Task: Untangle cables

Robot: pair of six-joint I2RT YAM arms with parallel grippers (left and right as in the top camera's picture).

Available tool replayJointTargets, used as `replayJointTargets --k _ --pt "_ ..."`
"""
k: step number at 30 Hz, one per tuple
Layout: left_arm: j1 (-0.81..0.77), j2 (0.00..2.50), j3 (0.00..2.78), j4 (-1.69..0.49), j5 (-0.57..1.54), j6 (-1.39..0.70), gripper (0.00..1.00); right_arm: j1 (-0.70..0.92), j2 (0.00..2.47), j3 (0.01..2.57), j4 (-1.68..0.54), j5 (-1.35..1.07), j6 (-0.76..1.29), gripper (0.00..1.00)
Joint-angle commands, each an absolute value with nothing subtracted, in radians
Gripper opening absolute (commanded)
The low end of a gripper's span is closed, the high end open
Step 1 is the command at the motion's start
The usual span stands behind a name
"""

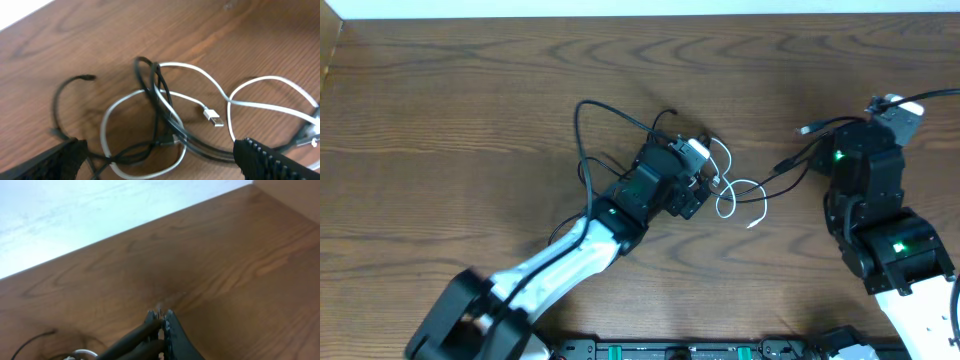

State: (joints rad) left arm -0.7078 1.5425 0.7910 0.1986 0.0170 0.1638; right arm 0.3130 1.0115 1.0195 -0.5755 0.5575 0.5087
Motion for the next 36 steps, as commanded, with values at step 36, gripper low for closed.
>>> replayJointTargets --k 36 --pt "-0.646 1.696 0.789 0.410 0.041 0.088 0.98 0.434 0.999 1.024 -0.648 0.543 0.519 0.01"
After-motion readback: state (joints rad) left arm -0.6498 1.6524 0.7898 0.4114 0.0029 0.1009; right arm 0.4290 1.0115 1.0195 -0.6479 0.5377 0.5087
